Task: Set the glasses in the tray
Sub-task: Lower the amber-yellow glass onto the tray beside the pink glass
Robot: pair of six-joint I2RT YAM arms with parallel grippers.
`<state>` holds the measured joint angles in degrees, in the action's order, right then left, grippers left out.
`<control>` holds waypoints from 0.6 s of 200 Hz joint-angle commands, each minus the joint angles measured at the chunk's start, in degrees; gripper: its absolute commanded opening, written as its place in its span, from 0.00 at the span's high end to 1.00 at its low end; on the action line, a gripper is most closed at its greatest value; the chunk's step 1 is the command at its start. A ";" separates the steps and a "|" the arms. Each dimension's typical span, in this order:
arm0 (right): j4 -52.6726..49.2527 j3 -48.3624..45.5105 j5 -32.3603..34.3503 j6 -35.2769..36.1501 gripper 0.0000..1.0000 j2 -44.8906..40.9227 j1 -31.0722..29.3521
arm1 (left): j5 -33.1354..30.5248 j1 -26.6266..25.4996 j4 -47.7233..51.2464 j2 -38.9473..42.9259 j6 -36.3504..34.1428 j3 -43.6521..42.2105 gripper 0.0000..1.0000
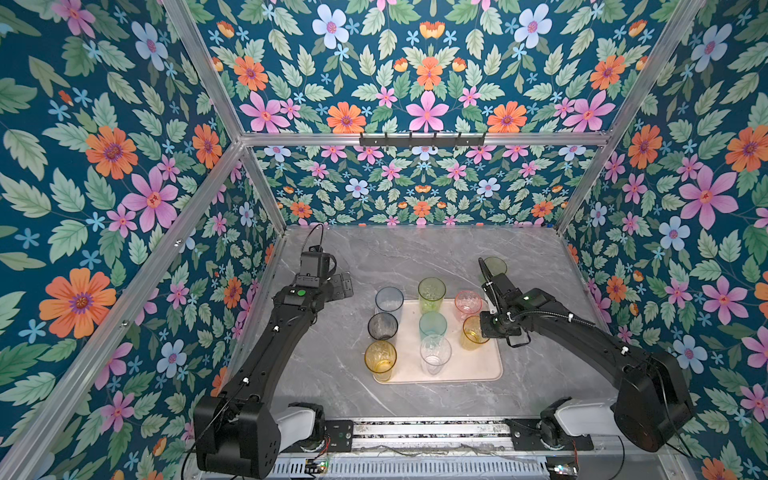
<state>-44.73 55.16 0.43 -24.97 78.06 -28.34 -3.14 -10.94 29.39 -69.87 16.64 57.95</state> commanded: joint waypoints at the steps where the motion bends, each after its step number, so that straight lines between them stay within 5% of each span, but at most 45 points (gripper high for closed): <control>1: 0.16 0.47 1.09 0.62 1.00 0.45 -0.05 | -0.12 0.04 -0.12 -0.18 0.31 0.14 0.01; 120: 0.87 1.46 1.60 1.26 1.00 3.51 -0.05 | 0.06 0.04 -0.01 -0.71 0.34 0.23 0.00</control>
<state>-44.34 56.29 1.61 -23.79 81.06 -28.34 -3.11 -10.94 29.39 -70.52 16.67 57.95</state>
